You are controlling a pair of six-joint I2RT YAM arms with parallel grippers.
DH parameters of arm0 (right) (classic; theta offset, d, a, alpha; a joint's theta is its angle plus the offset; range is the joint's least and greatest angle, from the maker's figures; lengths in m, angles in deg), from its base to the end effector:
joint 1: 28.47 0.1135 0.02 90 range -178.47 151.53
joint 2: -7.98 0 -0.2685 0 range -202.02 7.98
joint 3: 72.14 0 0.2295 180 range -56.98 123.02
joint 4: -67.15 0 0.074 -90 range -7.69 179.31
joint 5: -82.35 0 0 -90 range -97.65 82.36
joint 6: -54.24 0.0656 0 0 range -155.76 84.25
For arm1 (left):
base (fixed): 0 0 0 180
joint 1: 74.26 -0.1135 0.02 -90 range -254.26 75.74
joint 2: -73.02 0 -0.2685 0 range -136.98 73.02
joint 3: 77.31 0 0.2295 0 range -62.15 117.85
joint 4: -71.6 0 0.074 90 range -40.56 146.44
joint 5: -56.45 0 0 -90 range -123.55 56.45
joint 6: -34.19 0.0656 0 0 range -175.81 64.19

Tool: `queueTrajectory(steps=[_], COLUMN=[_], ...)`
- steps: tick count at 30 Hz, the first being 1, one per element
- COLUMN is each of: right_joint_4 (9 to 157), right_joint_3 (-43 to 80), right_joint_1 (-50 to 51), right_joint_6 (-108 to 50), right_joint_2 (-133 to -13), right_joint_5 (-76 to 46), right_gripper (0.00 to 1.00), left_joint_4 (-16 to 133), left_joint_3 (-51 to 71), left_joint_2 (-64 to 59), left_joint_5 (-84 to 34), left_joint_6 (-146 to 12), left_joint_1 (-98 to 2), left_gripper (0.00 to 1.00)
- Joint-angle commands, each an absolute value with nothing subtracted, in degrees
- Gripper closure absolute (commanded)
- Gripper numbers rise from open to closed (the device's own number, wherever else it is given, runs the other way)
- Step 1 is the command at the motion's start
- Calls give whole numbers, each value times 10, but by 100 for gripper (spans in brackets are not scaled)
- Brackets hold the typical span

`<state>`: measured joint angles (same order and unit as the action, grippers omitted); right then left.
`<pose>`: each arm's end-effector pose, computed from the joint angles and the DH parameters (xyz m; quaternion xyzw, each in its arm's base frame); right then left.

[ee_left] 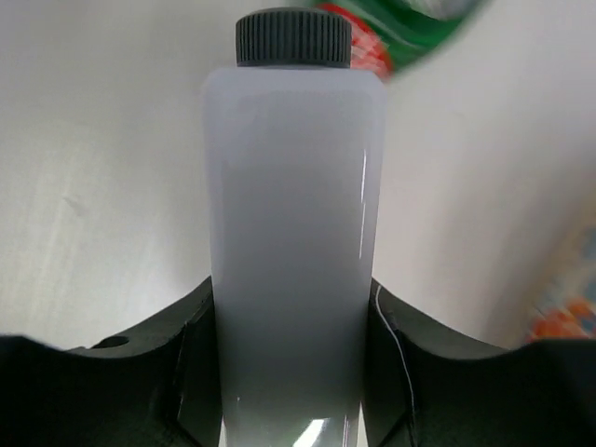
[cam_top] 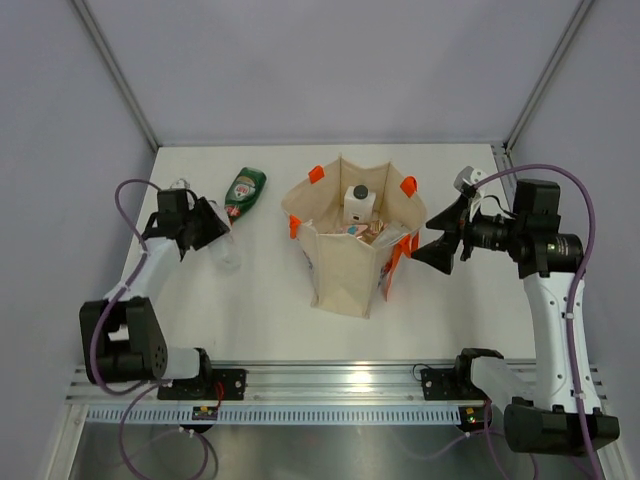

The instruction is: Place the personal care products into the canvas bag

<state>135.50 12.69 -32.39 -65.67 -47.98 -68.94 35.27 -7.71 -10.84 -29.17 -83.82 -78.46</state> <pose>0.1557 0.0470 0.3797 -0.3869 0.7092 0.3342 0.4854 0.3018 0.0171 0.2162 -0.2486 0.9074 -0.1047 0.3223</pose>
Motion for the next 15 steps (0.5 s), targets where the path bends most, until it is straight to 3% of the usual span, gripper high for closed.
queueTrajectory(steps=[1, 6, 10, 15], right_joint_4=[1416, 1444, 1358, 1213], right_joint_3=[178, 232, 250, 246], right_joint_1=[-325, -289, -152, -62], right_joint_6=[-693, -682, -589, -420], right_joint_2=[-505, -554, -579, -612], right_joint_5=[-771, -821, -782, -759], right_gripper=[1, 0, 0, 0], left_joint_4=[559, 723, 774, 756], left_joint_3=[-160, -272, -296, -260], left_joint_2=[37, 200, 295, 376], left_joint_5=[-74, 102, 126, 120], left_joint_6=[-866, -951, -979, -979], left_joint_1=[-777, -722, -652, -605], left_gripper=[100, 100, 100, 100])
